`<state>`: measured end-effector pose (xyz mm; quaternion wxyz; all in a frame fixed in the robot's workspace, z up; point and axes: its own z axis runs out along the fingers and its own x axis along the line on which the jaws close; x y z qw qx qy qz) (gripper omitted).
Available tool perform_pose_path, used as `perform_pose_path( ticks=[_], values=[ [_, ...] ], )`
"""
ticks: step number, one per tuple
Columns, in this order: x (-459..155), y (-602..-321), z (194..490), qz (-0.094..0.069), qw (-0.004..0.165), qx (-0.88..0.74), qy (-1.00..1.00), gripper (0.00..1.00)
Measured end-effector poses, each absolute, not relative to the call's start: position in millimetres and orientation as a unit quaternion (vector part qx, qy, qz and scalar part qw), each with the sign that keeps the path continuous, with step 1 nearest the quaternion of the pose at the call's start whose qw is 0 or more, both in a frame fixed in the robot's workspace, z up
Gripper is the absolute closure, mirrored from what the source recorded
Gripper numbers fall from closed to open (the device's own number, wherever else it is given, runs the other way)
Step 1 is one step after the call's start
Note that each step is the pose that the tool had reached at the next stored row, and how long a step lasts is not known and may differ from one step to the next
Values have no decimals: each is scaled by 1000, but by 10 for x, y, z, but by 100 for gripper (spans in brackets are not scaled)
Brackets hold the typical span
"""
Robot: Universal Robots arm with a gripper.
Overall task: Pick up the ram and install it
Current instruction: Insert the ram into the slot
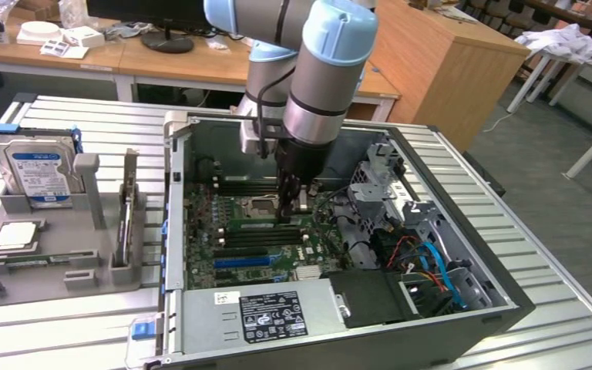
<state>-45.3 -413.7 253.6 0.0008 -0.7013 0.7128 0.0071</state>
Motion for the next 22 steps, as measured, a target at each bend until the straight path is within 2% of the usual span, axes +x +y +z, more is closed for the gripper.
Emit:
perform_pose_path(
  ticks=[22],
  values=[
    [-453, -4137, 2427, 7, 1, -701, 713, 88]
  ],
)
